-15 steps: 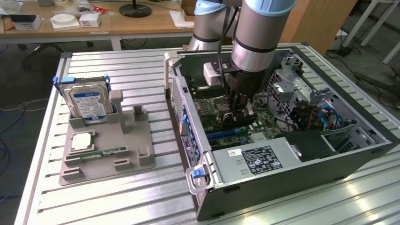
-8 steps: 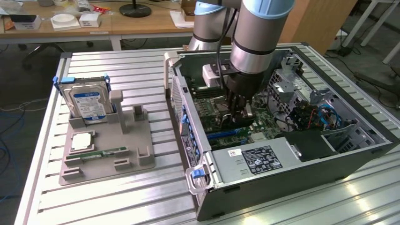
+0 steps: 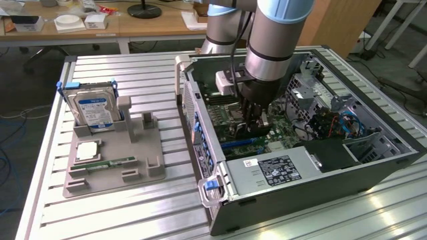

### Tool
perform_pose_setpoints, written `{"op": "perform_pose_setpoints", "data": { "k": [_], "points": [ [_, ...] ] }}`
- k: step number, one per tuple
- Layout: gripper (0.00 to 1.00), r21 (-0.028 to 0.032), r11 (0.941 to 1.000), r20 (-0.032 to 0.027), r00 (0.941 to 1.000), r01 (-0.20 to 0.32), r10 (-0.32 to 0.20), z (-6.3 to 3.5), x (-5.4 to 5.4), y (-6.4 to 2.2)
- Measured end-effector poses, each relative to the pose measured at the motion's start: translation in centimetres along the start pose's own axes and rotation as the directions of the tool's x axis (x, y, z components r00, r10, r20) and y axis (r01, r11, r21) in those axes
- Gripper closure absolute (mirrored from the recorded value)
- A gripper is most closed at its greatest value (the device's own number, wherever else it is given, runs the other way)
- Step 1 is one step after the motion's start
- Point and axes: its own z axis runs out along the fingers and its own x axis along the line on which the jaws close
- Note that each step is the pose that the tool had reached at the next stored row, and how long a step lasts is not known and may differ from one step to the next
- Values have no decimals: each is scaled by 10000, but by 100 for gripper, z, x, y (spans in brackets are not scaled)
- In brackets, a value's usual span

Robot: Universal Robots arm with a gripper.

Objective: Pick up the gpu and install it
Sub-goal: 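Insert the gpu into the slot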

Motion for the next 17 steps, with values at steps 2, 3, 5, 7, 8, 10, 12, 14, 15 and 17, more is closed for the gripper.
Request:
{"op": "perform_pose_setpoints", "data": {
  "k": [2, 3, 5, 7, 8, 10, 12, 14, 15, 17],
  "points": [
    [74, -1, 10000, -1, 10000, -1, 1, 11, 0, 8],
    [74, 0, 10000, 0, 10000, 0, 0, 18, 1, 10],
    [74, 0, 10000, 0, 10000, 0, 0, 30, 1, 16],
    [74, -1, 10000, -1, 10000, 1, -1, 41, 2, 21],
    [74, -1, 10000, 0, 10000, 1, -1, 47, 2, 22],
    [74, -1, 10000, -1, 10000, 1, -1, 59, 2, 26],
    [74, -1, 10000, -1, 10000, 1, -1, 73, 3, 28],
    [74, 0, 10000, 0, 10000, 1, -1, 88, 3, 30],
    [74, 0, 10000, 0, 10000, 1, -1, 97, 3, 31],
    [74, -1, 10000, -1, 10000, 1, -1, 112, 4, 32]
  ]
}}
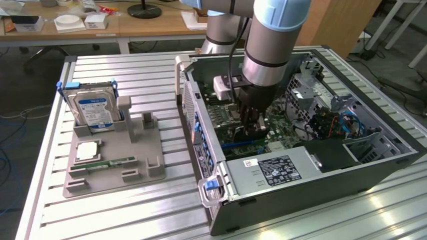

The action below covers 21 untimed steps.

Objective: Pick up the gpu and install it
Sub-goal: 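Insert the gpu into the slot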

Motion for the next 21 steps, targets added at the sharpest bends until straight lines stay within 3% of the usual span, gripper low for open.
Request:
{"op": "perform_pose_setpoints", "data": {
  "k": [21],
  "points": [
    [74, -1, 10000, -1, 10000, -1, 1, 69, -2, 8]
  ]
}}
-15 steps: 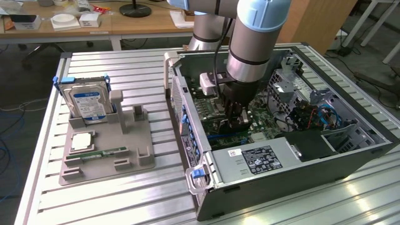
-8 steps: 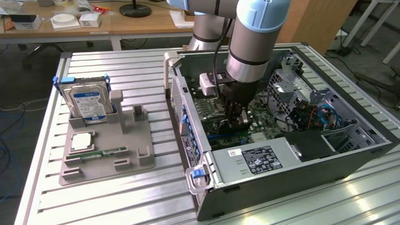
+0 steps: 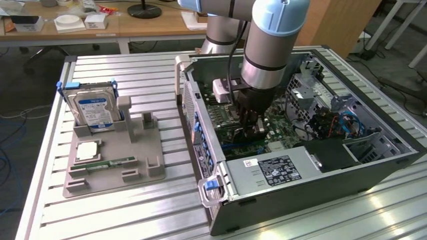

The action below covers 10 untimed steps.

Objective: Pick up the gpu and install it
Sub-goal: 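Insert the gpu into the slot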

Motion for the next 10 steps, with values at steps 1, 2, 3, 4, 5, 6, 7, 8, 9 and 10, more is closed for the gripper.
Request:
{"op": "perform_pose_setpoints", "data": {
  "k": [1, 2, 3, 4, 5, 6, 7, 8, 9, 10],
  "points": [
    [74, 0, 10000, -1, 10000, 0, 0, 1, 0, 0],
    [74, 0, 10000, -1, 10000, 0, 0, 0, 0, 0],
    [74, 0, 10000, -2, 10000, 1, -1, 1, 0, 0],
    [74, 0, 10000, 0, 10000, 0, 0, 1, 0, 0],
    [74, 1, 10000, 0, 10000, 0, 0, 1, 0, 0],
    [74, 3, 10000, 1, 10000, -2, 2, 2, -1, 3],
    [74, 4, 10000, 4, 10000, -2, 2, 0, -1, 6],
    [74, 3, 10000, 6, 10000, 0, 0, -2, -1, 6],
    [74, 3, 10000, 5, 10000, 2, -2, -2, -1, 7],
    [74, 2, 10000, 4, 10000, 2, -2, -3, 0, 7]
  ]
}}
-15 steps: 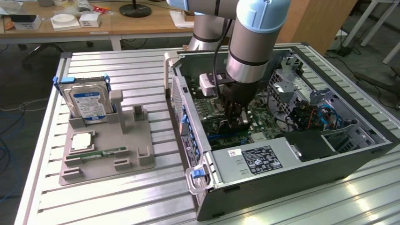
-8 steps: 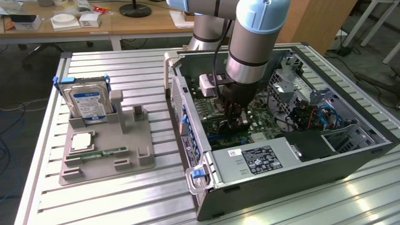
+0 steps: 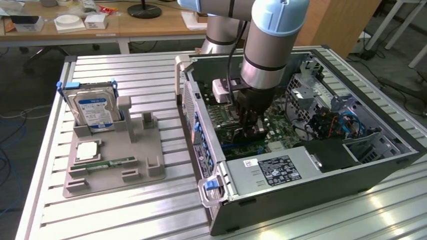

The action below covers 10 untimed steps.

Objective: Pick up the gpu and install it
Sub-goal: 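Insert the gpu into the slot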

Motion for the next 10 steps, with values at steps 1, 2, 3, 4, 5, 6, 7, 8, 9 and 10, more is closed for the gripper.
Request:
{"op": "perform_pose_setpoints", "data": {
  "k": [1, 2, 3, 4, 5, 6, 7, 8, 9, 10],
  "points": [
    [74, -3, 10000, -6, 10000, 0, 0, -7, 0, 0],
    [74, -2, 10000, -6, 10000, -1, 1, -11, 0, 1],
    [74, -1, 10000, -3, 10000, -2, 2, -11, -1, 2],
    [74, -1, 10000, -3, 10000, -1, 1, -10, -1, 3],
    [74, -1, 10000, -2, 10000, -1, 1, -10, -1, 3],
    [74, -1, 10000, -2, 10000, -1, 1, -10, -1, 3],
    [74, -1, 10000, -3, 10000, -1, 1, -10, -1, 3],
    [74, -1, 10000, -3, 10000, -1, 1, -11, -1, 3],
    [74, -1, 10000, -3, 10000, -1, 1, -11, -1, 3],
    [74, -1, 10000, -3, 10000, -2, 2, -11, 0, 3]
  ]
}}
